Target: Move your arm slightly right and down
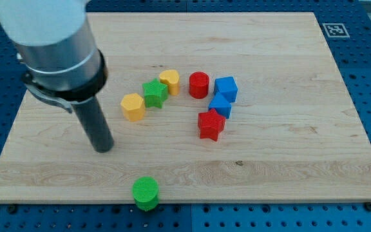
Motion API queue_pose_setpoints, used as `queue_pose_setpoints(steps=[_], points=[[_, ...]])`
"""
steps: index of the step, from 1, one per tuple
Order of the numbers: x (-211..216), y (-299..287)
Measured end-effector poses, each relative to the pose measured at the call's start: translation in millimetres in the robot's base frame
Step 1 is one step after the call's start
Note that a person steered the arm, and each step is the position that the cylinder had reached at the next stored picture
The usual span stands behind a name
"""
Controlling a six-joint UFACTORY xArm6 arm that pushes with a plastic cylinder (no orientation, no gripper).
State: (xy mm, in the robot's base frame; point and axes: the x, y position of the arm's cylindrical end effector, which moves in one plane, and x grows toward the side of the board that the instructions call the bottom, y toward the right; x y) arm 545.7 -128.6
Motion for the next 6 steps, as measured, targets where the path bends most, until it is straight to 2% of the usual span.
queue_pose_setpoints(steps=[1,3,6], points=[[23.7,34.7],[27.5,41.8],[29.7,93.8]])
